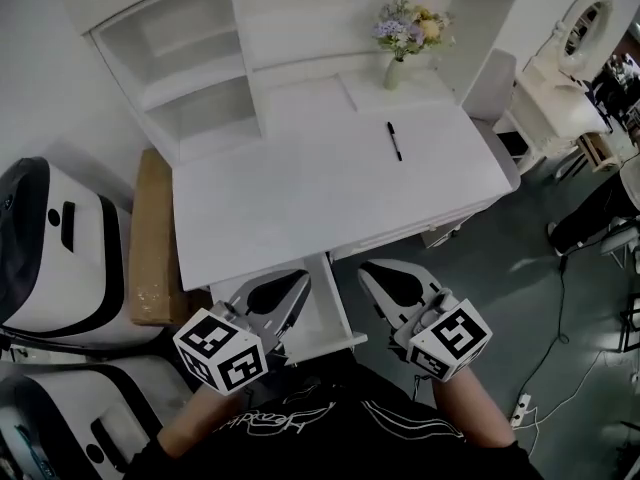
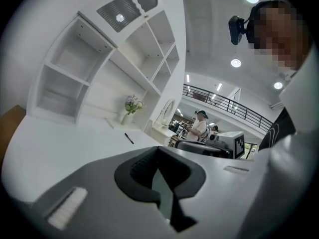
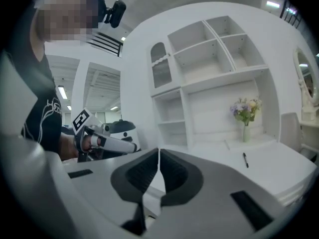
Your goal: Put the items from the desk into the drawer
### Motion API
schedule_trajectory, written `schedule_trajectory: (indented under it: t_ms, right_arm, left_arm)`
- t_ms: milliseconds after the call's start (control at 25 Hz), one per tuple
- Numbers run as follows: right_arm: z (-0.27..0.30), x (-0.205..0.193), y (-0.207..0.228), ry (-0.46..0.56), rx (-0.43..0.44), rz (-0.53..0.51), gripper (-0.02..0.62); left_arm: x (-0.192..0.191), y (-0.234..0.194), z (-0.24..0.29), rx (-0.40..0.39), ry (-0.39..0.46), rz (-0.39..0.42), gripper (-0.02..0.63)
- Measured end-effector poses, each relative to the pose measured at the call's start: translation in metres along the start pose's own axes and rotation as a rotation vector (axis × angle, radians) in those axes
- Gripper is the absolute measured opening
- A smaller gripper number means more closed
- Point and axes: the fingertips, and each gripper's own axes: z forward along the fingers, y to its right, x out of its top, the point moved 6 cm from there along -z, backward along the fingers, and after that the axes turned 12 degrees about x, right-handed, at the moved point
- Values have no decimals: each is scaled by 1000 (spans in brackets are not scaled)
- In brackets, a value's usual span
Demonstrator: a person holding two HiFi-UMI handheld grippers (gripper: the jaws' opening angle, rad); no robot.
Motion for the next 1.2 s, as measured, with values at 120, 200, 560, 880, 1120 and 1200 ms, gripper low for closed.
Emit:
schedule_trajectory:
  t_ms: [120, 200, 560, 880, 1120, 1200]
  right_arm:
    - [-5, 1, 36, 3, -35, 8, 12]
    - [-7, 2, 63, -6, -54, 12, 12]
    - [2, -20, 188, -141, -139, -6, 127]
    - [23, -55, 309, -336, -272, -56, 149]
    - [42, -88, 377, -449, -326, 1, 149]
    - [47, -98, 392, -484, -347, 24, 149]
  left_arm:
    - [6, -2, 27, -5, -10, 7, 9]
    - [8, -5, 47, -14, -14, 7, 9]
    - [11, -27, 110, 27, -72, -24, 9]
    - [-1, -51, 141, 88, -128, -52, 9]
    - [-1, -65, 148, 132, -142, -61, 9]
    - [-1, -68, 146, 150, -147, -66, 9]
